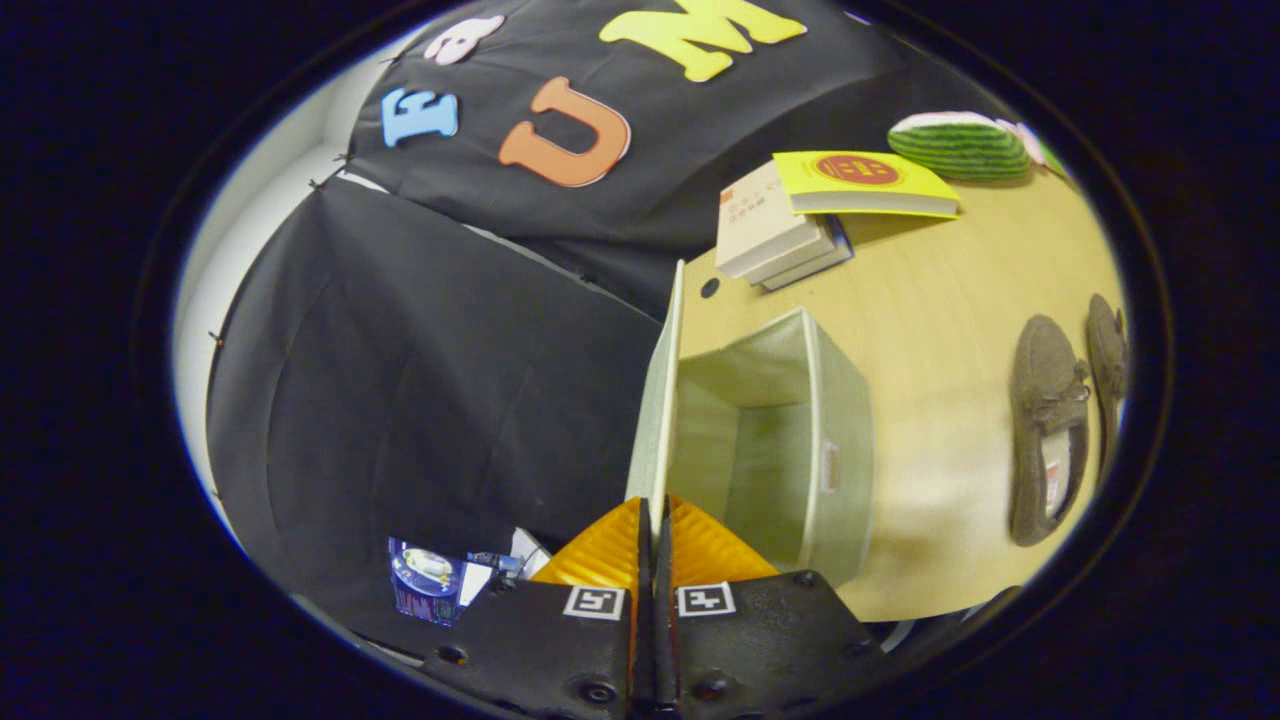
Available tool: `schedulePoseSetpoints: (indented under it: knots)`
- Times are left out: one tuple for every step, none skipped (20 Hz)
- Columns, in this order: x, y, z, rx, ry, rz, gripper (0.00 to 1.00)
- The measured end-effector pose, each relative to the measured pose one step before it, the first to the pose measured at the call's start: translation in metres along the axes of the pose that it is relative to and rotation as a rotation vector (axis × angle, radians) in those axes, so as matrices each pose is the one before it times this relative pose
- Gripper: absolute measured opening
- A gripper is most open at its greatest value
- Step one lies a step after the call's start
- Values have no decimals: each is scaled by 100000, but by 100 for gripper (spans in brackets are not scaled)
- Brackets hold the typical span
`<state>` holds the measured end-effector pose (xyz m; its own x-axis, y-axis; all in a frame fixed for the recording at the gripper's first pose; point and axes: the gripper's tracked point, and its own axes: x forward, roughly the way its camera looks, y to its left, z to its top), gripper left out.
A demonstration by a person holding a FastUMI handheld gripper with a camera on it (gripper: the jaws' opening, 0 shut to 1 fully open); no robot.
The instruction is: Open the storage box then place both shoes into the box .Put the left shoe in first, then the right shoe, with the right side of both shoes facing outward in a uniform manner.
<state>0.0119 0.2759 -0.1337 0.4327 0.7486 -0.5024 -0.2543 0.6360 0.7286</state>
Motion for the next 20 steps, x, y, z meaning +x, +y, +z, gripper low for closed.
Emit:
schedulePoseSetpoints:
  knots:
    - [194, 1122, -198, -3184, 37, -450, 6]
    - [292, 1222, -35, -3390, -21, 459, 6]
    - [398, 1625, -26, -3171, -414, 1441, 6]
    - [437, 1542, 97, -2291, -724, 1203, 6]
    - [319, 1337, -231, -1727, -445, 1125, 6]
    - [488, 1346, -131, -1040, -232, 1489, 6]
    - [559, 1420, -380, -1243, 117, 1517, 6]
    - [646, 1125, -254, -1710, 41, 1160, 6]
    - [563, 932, -203, -1864, -736, 382, 6]
    - [768, 728, -76, -2496, -1571, -106, 9]
    - [899, 574, -359, -2742, -178, -778, 12]
    - [468, 757, -744, -2917, 1823, 700, 19]
    - [725, 891, -763, -1997, 1003, 995, 25]
    - [539, 426, -479, -1521, 874, -366, 42]
    - [81, 294, -236, -1649, -427, -407, 54]
    - [226, 69, 60, -2030, -415, -1145, 66]
    - [156, 132, -148, -2138, -1042, -832, 78]
    - [79, -1, 35, -1827, -602, -1015, 90]
    - [-91, 146, -68, -1463, -354, -289, 90]
    - [-88, 4, 64, -1047, -343, -366, 91]
